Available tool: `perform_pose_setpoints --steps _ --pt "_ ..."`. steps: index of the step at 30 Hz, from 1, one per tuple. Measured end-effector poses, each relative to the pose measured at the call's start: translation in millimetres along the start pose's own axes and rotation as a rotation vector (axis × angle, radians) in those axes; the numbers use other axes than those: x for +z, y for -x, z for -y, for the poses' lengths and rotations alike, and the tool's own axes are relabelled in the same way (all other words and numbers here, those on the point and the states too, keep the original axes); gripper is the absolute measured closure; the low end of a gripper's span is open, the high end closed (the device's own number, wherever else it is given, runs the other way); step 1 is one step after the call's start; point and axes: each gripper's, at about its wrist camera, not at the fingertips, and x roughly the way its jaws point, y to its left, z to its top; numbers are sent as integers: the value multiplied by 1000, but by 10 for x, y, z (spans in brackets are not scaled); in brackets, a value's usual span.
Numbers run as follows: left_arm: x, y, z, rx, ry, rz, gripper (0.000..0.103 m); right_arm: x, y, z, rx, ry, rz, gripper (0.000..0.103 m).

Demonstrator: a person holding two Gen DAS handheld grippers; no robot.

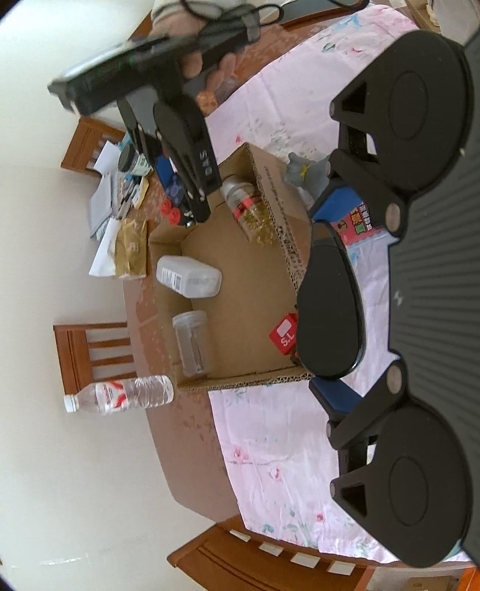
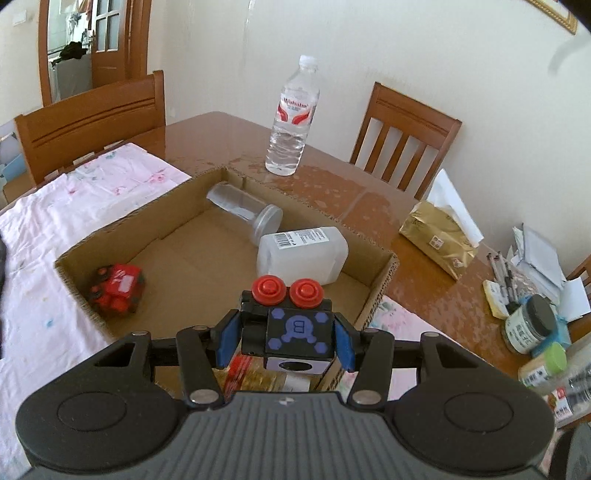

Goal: Organize rigid objects
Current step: 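Release toy train into box with right tool while left tool drops tape measure inside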

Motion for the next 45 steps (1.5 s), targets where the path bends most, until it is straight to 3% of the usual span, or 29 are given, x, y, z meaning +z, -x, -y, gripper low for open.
perform_pose_setpoints --steps 4,10,23,36,44,45 --pt "22 -12 7 23 14 -5 14 26 -107 21 -21 -17 5 10" --pt "83 -28 39 47 28 -9 14 -44 86 15 0 -47 25 0" --pt "371 -112 116 119 64 -4 14 -362 486 -32 63 -174 -25 0" --pt "687 -741 -219 -18 -33 -5 14 -500 671 -238 -15 -321 -65 0" --pt "779 -1111 -427 -63 -65 14 13 -634 638 -453 -117 -381 -157 0" --pt "793 -1127 -452 -61 -61 25 9 -659 636 -472 -122 -386 -167 0"
